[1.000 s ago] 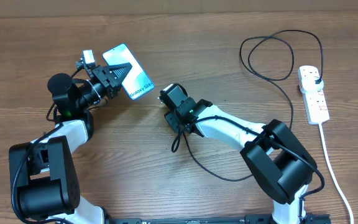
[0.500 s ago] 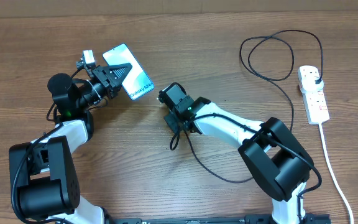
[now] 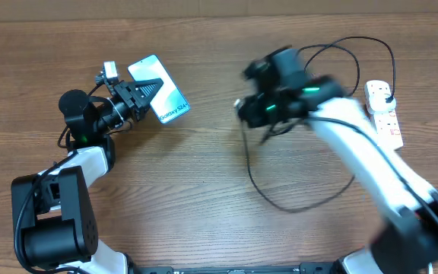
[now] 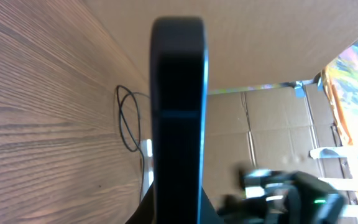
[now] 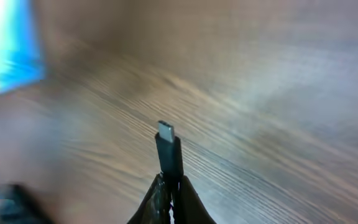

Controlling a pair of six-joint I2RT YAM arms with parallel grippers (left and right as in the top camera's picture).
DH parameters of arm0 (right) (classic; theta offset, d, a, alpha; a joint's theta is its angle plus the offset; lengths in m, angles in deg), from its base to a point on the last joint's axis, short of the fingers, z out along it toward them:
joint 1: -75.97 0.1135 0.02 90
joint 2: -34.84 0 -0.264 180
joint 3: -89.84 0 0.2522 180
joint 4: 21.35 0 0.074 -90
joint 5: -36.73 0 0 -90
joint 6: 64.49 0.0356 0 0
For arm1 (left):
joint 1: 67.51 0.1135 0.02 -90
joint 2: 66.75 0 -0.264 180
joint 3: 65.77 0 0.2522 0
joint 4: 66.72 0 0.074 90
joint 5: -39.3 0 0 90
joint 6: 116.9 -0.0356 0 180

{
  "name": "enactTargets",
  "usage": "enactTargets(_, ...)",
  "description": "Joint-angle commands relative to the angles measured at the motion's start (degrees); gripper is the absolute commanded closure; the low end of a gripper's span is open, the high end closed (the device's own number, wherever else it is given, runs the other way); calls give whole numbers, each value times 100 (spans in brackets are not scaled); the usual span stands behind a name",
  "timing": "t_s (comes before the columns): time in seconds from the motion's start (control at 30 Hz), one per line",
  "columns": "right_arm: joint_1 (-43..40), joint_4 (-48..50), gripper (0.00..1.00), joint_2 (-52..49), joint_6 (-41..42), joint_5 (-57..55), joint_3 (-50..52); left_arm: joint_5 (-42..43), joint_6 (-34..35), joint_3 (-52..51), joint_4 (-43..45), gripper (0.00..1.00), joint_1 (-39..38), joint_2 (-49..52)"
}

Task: Plug charger to phone and switch on socket

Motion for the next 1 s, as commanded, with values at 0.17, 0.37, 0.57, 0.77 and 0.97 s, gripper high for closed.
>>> enactTargets(0.17, -376, -535, 96, 717, -1102, 2719, 127, -59, 603, 31, 291, 96, -664, -87)
enactTargets(0.37, -380, -525, 96, 710, -1058, 2149, 640, -68, 632, 31, 544, 96, -809, -87)
enactTargets(0.57, -254, -17, 0, 686, -632, 160, 651, -236, 481, 31, 540, 96, -599, -87)
enactTargets(0.77, 48, 595, 0, 428, -605, -767, 651, -186, 245, 31, 356, 96, -310, -87)
enactTargets(0.97, 170, 1174, 0, -50, -286, -1740, 651, -127, -173, 35, 70, 96, -105, -87)
